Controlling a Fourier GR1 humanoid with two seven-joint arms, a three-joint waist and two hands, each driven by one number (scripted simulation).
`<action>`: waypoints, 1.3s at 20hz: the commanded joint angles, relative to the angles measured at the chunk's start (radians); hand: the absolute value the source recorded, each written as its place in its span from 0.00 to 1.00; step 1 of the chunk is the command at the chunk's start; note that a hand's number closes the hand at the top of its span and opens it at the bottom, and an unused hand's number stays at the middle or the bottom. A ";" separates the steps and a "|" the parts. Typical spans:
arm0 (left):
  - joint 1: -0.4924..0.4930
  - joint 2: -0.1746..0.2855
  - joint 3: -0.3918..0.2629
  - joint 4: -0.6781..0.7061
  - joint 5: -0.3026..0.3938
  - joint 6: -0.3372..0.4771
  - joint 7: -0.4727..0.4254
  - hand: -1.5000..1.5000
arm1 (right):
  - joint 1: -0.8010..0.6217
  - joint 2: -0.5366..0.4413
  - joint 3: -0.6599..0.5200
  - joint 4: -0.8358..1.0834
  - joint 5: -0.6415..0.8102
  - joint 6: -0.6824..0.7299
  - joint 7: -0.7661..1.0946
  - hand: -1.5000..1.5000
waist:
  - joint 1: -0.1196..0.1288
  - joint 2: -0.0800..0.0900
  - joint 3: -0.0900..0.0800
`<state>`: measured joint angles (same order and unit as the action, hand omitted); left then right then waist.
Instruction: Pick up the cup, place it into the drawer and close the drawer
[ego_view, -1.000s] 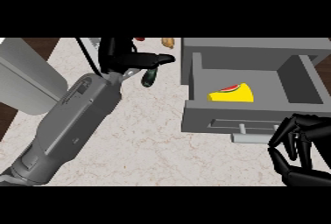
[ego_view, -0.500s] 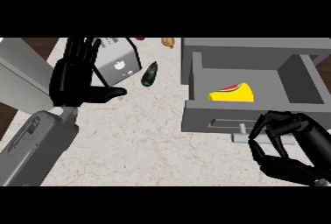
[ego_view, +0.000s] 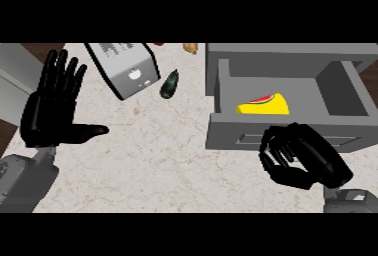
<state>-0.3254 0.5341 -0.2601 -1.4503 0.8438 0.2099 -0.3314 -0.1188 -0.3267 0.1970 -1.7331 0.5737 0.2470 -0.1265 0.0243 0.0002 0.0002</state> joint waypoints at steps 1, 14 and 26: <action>0.133 0.032 0.055 -0.092 -0.015 -0.042 -0.009 0.00 | -0.024 0.010 0.011 0.128 0.086 -0.050 -0.071 1.00 | -0.011 -0.001 0.000; 0.245 0.045 0.206 -0.081 0.008 -0.232 0.018 0.00 | -0.337 0.123 -0.016 0.789 0.267 -0.216 -0.194 0.00 | -0.003 0.003 0.001; 0.216 -0.026 0.227 -0.016 -0.049 -0.305 0.000 0.00 | -0.751 0.101 -0.210 1.354 0.210 -0.224 -0.378 0.00 | 0.019 0.016 0.002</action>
<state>-0.0794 0.5274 -0.0306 -1.4729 0.8034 -0.0972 -0.3441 -0.7409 -0.2163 0.0394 -0.5582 0.7919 0.0245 -0.4797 0.0280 0.0009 -0.0031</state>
